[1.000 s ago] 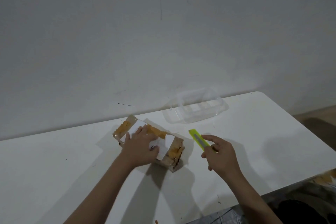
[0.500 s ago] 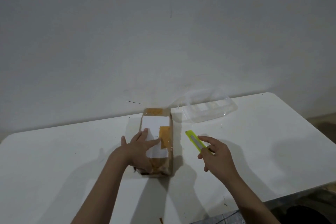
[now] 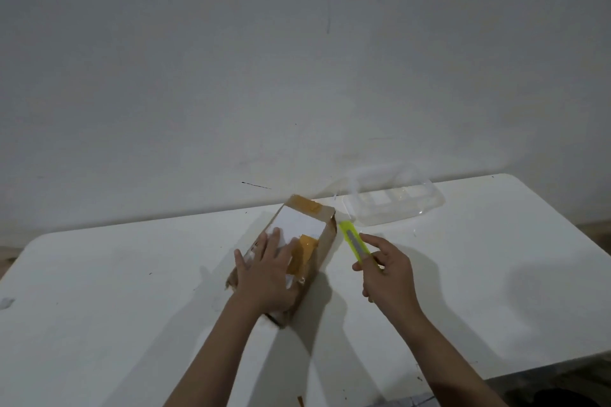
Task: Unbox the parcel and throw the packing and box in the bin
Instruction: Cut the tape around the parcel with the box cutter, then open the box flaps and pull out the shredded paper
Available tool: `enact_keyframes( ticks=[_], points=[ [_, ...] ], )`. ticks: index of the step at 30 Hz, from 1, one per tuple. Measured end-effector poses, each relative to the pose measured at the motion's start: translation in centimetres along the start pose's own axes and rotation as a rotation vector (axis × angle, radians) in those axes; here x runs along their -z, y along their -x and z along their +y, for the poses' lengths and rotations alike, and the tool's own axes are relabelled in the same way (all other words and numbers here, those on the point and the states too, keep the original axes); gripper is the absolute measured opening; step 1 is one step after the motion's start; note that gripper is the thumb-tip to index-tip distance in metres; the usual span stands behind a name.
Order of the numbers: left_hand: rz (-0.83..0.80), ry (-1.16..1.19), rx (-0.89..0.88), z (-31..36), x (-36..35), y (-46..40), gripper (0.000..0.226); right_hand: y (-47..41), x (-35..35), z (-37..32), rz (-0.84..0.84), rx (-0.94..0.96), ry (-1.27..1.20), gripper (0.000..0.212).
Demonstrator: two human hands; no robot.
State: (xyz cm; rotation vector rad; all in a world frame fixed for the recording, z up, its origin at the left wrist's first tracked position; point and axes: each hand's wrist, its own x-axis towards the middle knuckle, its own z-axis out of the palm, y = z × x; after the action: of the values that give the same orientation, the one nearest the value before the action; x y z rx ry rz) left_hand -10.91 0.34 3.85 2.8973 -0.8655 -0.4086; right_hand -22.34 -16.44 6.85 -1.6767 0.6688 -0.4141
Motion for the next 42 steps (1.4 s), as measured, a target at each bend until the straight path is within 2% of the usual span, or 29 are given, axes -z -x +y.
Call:
enact_keyframes(
  ticks=[2, 6, 13, 16, 20, 24, 28, 31, 34, 36, 38, 40, 42],
  points=[
    [-0.028, -0.03, -0.014, -1.4, 0.3, -0.2, 0.08, -0.1, -0.1, 0.0, -0.003, 0.009, -0.034, 0.037],
    [0.062, -0.121, 0.033, -3.5, 0.7, -0.3, 0.076, -0.8, -0.1, 0.6, -0.013, 0.0, -0.022, 0.037],
    [0.057, 0.039, 0.03, -4.3, 0.8, 0.1, 0.089, -4.2, -0.3, 2.4, -0.108, -0.094, 0.039, 0.048],
    [0.068, 0.053, 0.012, -4.7, 0.7, 0.1, 0.091, -6.3, -0.7, 3.4, -0.166, -0.104, 0.269, 0.049],
    [0.076, 0.052, -0.001, -5.0, 0.5, 0.0, 0.092, -7.8, -2.2, 4.0, -0.115, -0.104, 0.433, 0.033],
    [0.068, 0.053, -0.005, -5.1, 0.6, 0.1, 0.092, -9.2, -3.7, 4.9, -0.049, -0.053, 0.488, 0.026],
    [0.061, 0.082, -0.001, -5.0, 0.7, 0.3, 0.092, -9.7, -4.4, 5.4, 0.007, -0.03, 0.476, 0.006],
    [0.025, 0.136, -0.027, -5.3, 0.9, 0.2, 0.091, -9.0, -4.4, 5.0, 0.016, 0.016, 0.451, 0.005],
    [0.005, 0.353, -0.054, -5.8, 1.7, 0.2, 0.077, -7.5, -4.1, 4.2, 0.028, 0.079, 0.409, 0.025],
    [0.11, 0.652, -0.028, -6.0, 2.6, 0.6, 0.057, -6.6, -3.9, 3.7, 0.058, 0.158, 0.371, 0.033],
    [0.291, 0.864, 0.01, -6.3, 3.1, 1.2, 0.048, -5.9, -4.0, 3.5, 0.059, 0.252, 0.352, 0.03],
    [0.461, 0.828, 0.045, -6.9, 2.9, 1.8, 0.046, -5.4, -4.3, 3.1, 0.02, 0.338, 0.337, 0.024],
    [0.54, 0.749, 0.1, -7.8, 2.3, 2.4, 0.046, -4.9, -4.6, 2.7, -0.028, 0.423, 0.309, 0.02]
  ],
)
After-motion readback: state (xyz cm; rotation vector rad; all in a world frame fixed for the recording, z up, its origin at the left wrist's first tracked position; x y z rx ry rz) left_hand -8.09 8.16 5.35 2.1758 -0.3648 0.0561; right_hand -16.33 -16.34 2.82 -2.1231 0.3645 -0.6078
